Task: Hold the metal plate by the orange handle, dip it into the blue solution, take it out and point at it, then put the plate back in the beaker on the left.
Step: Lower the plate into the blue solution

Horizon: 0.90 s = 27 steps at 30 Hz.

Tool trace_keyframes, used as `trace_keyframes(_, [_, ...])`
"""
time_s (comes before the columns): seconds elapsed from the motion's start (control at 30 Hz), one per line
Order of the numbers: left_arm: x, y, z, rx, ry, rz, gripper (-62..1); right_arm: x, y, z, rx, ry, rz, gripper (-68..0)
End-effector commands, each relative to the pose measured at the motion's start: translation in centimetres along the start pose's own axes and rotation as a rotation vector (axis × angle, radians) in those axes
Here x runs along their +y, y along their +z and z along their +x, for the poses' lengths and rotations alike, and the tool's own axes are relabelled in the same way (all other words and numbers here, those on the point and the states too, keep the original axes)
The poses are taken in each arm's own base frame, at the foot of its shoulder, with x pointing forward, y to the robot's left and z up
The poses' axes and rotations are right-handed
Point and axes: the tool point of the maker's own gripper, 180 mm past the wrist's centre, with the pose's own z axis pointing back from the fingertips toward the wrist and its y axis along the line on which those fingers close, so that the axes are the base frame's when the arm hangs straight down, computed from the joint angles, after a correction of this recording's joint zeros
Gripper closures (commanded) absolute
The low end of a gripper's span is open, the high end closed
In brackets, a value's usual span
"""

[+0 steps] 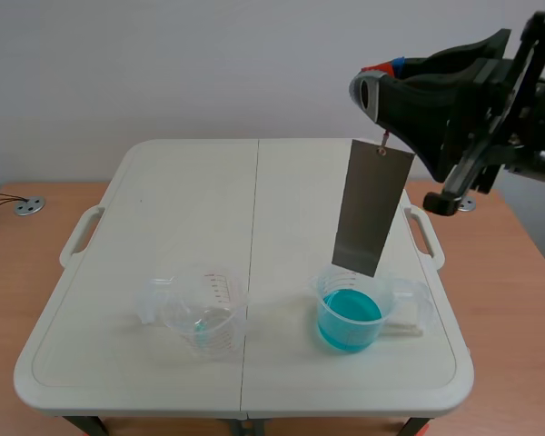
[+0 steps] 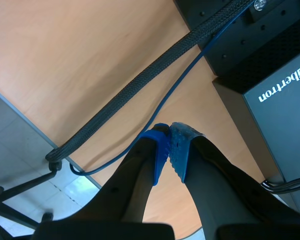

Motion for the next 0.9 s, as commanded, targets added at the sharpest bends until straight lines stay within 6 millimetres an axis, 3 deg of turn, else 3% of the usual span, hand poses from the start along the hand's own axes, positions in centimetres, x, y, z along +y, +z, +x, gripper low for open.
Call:
trace_keyframes(0.0, [-0.2, 0.1, 0.3, -0.015, 0.005, -0.002, -1.6, -0.1, -0.1, 0.7, -0.036, -0.007, 0.005, -1.3])
trace_keyframes(0.87, [-0.2, 0.2, 0.3, -0.014, 0.005, -0.002, -1.6, -1.4, -0.3, -3.1, 0.0, -0.109, -0.018, -1.3])
